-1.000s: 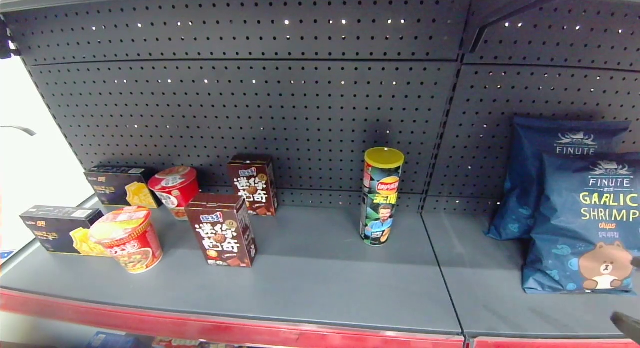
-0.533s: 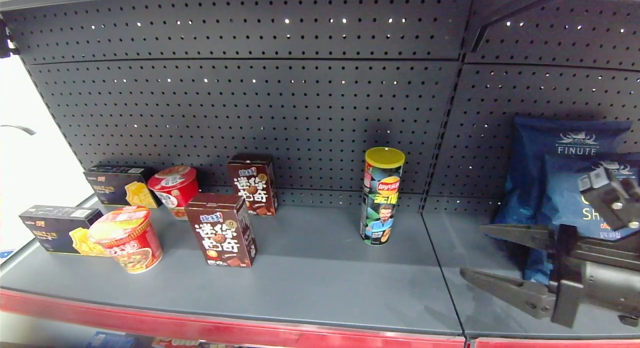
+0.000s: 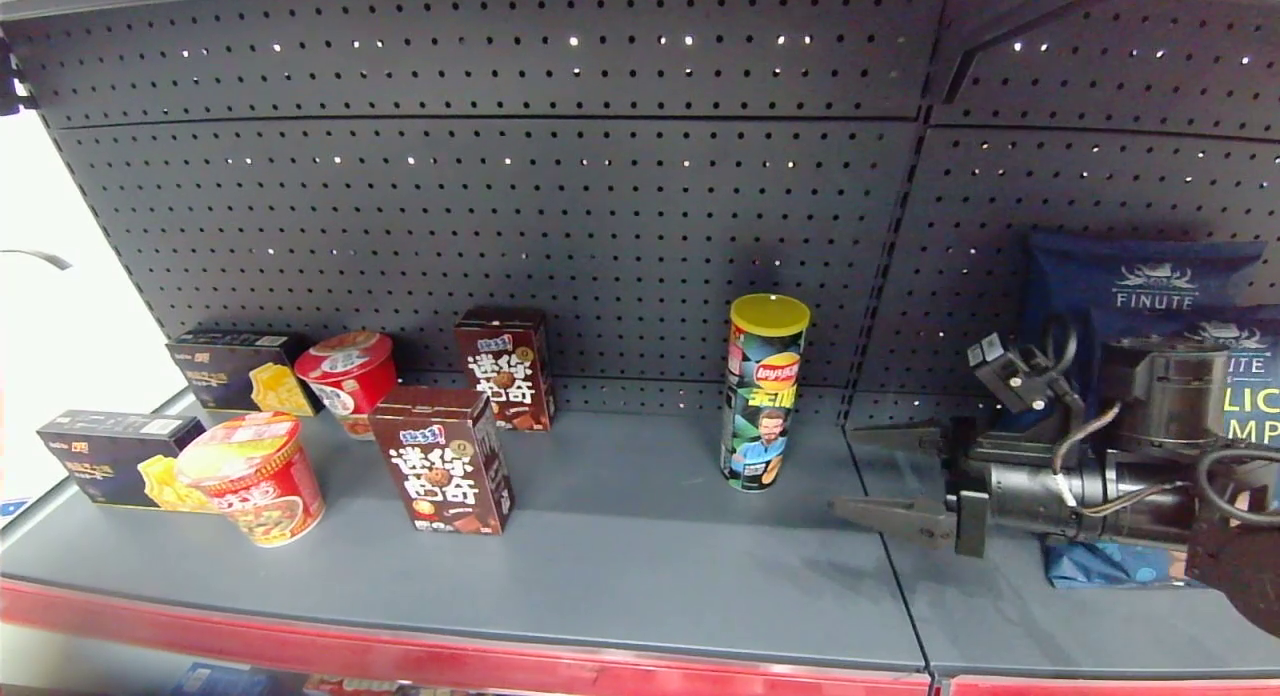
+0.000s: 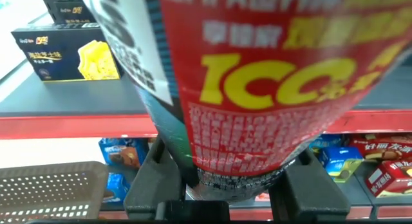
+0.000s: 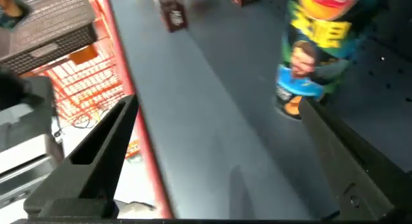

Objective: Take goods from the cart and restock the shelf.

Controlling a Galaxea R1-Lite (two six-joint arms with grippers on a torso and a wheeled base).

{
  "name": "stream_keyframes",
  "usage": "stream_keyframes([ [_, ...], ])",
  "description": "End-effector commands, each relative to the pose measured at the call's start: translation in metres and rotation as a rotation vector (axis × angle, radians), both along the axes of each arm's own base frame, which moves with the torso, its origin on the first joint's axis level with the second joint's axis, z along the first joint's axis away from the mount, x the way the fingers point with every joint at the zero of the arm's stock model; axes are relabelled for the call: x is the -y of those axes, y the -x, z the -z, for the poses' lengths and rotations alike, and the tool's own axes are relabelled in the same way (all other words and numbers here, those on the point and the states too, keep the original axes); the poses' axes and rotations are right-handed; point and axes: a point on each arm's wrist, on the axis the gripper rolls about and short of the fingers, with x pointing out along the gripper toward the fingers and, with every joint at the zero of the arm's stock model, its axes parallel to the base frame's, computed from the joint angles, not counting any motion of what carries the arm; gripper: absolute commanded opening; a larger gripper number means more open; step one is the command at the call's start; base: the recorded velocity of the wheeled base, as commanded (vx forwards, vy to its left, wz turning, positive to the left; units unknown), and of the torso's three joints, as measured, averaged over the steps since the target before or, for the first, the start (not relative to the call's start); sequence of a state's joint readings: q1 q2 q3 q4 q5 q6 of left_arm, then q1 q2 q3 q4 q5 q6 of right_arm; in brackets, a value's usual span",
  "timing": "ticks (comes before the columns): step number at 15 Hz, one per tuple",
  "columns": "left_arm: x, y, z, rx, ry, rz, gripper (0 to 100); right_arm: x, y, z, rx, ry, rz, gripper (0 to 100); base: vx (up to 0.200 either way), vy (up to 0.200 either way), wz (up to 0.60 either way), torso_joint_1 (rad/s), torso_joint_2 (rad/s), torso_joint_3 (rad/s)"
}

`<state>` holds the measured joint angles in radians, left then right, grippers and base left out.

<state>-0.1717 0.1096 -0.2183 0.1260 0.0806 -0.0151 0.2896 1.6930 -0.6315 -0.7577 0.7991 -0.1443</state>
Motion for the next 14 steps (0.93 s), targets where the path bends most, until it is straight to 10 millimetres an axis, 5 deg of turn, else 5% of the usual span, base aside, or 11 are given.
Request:
stream_keyframes([
  [1,0.000,0.000,0.000,-0.001,0.000,-0.001,0,-0.005,-0.025,0.019,-0.049,0.014,0.007,100,0.000,0.000,0.00,0.000,0.00,0.000],
  [8,0.000,0.000,-0.001,0.000,0.000,-0.004,0,-0.012,-0.072,0.029,-0.045,0.008,0.030,100,0.000,0.000,0.00,0.000,0.00,0.000],
  [14,0.000,0.000,0.000,-0.004,-0.001,-0.005,0,-0.014,-0.093,0.040,-0.049,0.018,0.071,100,0.000,0.000,0.00,0.000,0.00,0.000],
])
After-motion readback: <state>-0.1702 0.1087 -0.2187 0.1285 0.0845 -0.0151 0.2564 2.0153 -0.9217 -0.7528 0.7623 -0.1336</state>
